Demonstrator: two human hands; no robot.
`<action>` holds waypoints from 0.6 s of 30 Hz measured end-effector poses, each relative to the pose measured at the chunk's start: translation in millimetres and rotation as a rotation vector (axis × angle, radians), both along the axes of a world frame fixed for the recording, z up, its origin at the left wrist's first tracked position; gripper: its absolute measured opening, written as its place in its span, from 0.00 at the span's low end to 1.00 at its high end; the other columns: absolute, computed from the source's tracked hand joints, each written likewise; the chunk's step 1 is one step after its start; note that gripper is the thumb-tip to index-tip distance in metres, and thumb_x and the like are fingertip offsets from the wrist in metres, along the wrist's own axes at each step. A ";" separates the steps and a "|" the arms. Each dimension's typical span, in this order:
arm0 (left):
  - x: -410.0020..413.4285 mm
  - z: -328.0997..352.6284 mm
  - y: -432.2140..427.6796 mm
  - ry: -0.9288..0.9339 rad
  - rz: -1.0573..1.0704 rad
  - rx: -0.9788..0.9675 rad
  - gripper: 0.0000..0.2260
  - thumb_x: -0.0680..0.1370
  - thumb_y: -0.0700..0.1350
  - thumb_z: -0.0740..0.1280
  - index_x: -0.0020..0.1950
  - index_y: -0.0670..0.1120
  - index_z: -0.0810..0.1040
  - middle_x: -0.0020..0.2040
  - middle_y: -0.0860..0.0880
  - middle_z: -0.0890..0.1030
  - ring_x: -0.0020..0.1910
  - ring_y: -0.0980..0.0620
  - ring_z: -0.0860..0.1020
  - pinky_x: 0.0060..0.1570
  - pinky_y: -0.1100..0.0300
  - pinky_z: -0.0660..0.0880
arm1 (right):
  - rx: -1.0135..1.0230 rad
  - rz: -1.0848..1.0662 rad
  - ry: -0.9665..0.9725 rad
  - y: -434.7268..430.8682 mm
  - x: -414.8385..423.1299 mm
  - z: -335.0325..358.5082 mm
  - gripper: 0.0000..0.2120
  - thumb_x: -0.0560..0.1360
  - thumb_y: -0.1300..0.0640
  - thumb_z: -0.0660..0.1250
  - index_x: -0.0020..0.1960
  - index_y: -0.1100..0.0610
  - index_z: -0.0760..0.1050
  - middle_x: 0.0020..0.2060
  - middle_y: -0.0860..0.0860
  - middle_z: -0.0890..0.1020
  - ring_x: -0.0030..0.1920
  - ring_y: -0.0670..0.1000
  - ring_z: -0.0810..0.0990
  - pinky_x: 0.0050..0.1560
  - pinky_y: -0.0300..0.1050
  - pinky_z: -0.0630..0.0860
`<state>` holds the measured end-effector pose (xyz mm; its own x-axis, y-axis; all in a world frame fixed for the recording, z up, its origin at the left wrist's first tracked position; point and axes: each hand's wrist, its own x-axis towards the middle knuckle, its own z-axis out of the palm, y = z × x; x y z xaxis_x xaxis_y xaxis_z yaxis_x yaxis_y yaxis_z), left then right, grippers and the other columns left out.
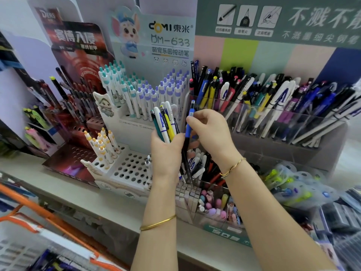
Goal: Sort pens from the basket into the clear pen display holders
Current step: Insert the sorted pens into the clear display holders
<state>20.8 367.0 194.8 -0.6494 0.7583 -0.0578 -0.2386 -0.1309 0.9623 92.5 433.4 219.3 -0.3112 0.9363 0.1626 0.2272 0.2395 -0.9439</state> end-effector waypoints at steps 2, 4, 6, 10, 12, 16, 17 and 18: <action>-2.7 -2.1 1.2 0.019 0.052 -0.028 0.14 0.74 0.34 0.69 0.56 0.44 0.71 0.44 0.45 0.79 0.37 0.50 0.83 0.35 0.54 0.81 | 0.040 -0.062 0.002 1.7 1.1 0.6 0.05 0.79 0.59 0.62 0.48 0.59 0.75 0.39 0.52 0.79 0.37 0.48 0.80 0.32 0.40 0.77; -6.0 -4.9 1.5 0.027 0.104 -0.048 0.15 0.73 0.32 0.68 0.56 0.43 0.70 0.43 0.46 0.78 0.37 0.50 0.83 0.35 0.54 0.81 | 0.096 -0.144 0.057 4.5 3.9 5.0 0.05 0.80 0.59 0.60 0.46 0.54 0.73 0.38 0.49 0.78 0.40 0.50 0.79 0.40 0.49 0.79; -8.2 -5.9 0.6 0.021 0.129 -0.046 0.13 0.75 0.31 0.65 0.57 0.42 0.68 0.42 0.44 0.79 0.33 0.51 0.83 0.31 0.58 0.79 | 0.204 -0.212 0.104 8.0 6.9 9.6 0.04 0.80 0.59 0.60 0.47 0.53 0.71 0.39 0.46 0.76 0.41 0.49 0.77 0.43 0.51 0.79; -9.7 -4.1 1.6 0.068 0.128 -0.056 0.13 0.75 0.33 0.66 0.56 0.43 0.69 0.42 0.46 0.80 0.28 0.55 0.80 0.30 0.61 0.78 | 0.459 -0.259 -0.002 11.3 3.4 9.2 0.02 0.80 0.59 0.61 0.52 0.56 0.72 0.43 0.46 0.76 0.47 0.51 0.76 0.46 0.39 0.70; -8.3 -2.7 2.8 0.078 0.113 -0.062 0.14 0.74 0.34 0.68 0.57 0.42 0.70 0.39 0.50 0.79 0.28 0.57 0.79 0.30 0.62 0.77 | 0.478 -0.251 -0.094 15.5 -1.0 1.7 0.05 0.80 0.59 0.62 0.54 0.60 0.73 0.45 0.50 0.77 0.46 0.51 0.76 0.45 0.41 0.71; -4.3 -0.5 2.7 0.078 0.073 -0.064 0.14 0.75 0.34 0.67 0.58 0.43 0.70 0.41 0.50 0.80 0.29 0.57 0.79 0.29 0.64 0.76 | 0.414 -0.204 -0.288 16.3 -5.8 -14.3 0.07 0.79 0.58 0.63 0.55 0.61 0.72 0.46 0.55 0.80 0.46 0.56 0.78 0.47 0.53 0.76; -3.7 -0.6 2.5 0.078 0.066 -0.063 0.13 0.75 0.35 0.67 0.58 0.43 0.70 0.43 0.48 0.80 0.30 0.57 0.80 0.29 0.64 0.76 | 0.393 -0.197 -0.336 15.1 -6.4 -17.3 0.08 0.79 0.58 0.64 0.55 0.60 0.71 0.46 0.55 0.80 0.46 0.56 0.78 0.46 0.53 0.76; -3.3 -0.3 2.3 0.077 0.060 -0.061 0.13 0.76 0.35 0.66 0.58 0.44 0.70 0.45 0.47 0.80 0.30 0.56 0.80 0.29 0.64 0.76 | 0.371 -0.195 -0.382 13.8 -7.4 -19.1 0.09 0.79 0.57 0.64 0.56 0.59 0.70 0.46 0.55 0.80 0.46 0.56 0.79 0.45 0.52 0.76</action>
